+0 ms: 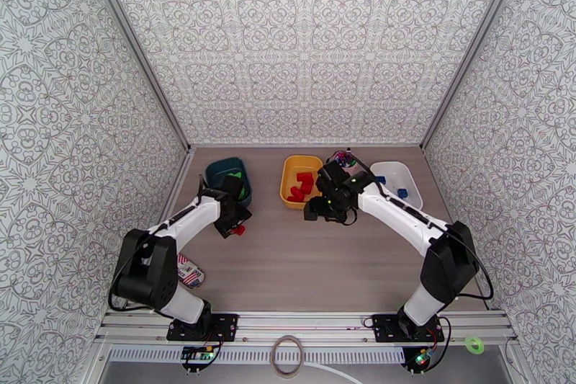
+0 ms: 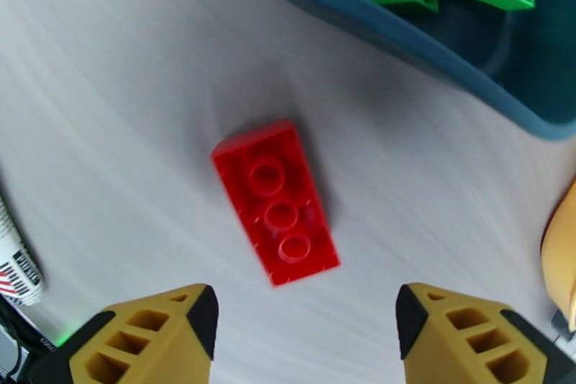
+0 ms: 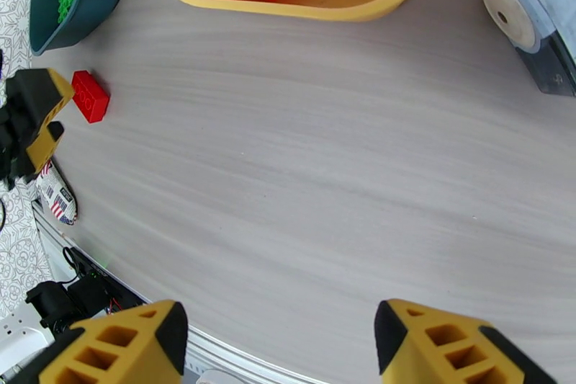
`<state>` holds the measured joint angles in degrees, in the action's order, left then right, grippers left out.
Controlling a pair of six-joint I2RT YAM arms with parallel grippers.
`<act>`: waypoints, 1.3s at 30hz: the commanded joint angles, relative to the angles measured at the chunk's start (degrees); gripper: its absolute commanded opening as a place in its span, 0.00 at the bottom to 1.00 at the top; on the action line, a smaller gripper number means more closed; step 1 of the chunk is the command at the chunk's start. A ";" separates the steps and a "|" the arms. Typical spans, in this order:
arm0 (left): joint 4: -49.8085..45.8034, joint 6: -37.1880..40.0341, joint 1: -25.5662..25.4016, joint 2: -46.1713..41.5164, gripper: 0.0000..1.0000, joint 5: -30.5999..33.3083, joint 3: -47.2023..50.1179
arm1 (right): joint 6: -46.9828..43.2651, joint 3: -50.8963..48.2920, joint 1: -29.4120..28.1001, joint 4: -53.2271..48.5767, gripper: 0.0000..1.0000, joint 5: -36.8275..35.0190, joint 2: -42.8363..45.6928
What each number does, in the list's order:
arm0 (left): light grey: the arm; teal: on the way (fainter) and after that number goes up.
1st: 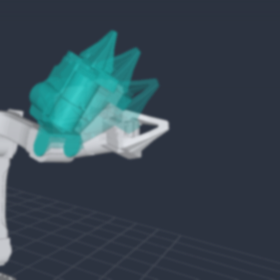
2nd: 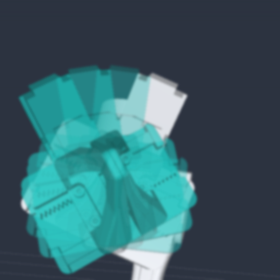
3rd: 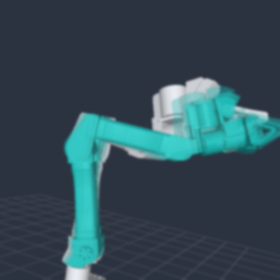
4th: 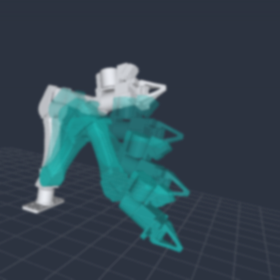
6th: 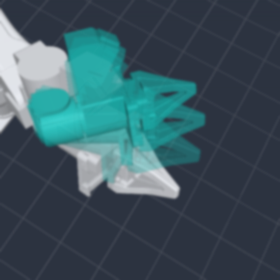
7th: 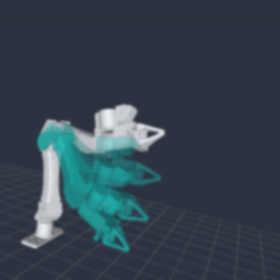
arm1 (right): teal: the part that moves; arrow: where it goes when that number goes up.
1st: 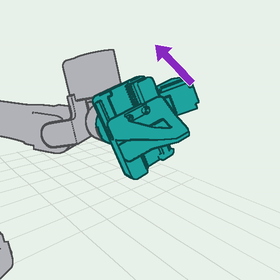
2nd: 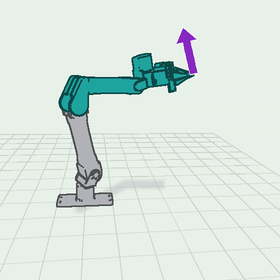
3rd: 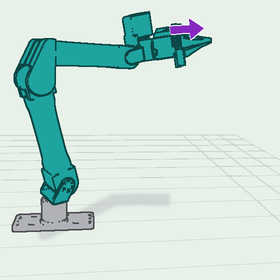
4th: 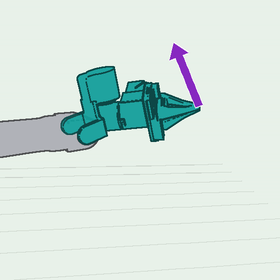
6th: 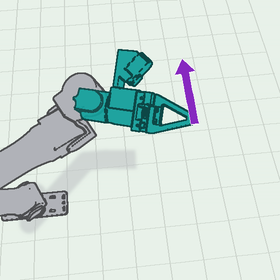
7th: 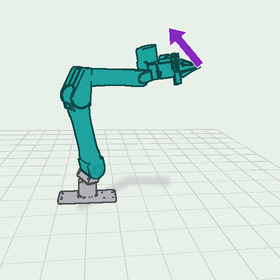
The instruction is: Sort the legos into containers by color
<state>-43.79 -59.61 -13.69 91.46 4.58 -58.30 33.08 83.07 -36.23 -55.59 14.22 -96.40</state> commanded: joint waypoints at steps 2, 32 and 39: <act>1.95 -1.99 0.77 3.31 0.68 -0.60 -1.29 | -1.94 2.62 -0.21 -2.12 0.73 0.29 -1.50; 2.28 -6.06 -9.62 -4.45 0.41 -3.74 5.96 | -0.62 -1.15 5.59 -2.16 0.70 -2.52 3.20; 1.96 -0.54 -17.95 -5.18 0.41 -4.57 -0.82 | 1.26 -5.23 8.87 -1.45 0.70 -3.06 7.81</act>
<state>-41.65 -63.37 -30.20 86.78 1.10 -54.83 32.91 79.72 -27.92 -57.04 12.36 -91.09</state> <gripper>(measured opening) 0.408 0.698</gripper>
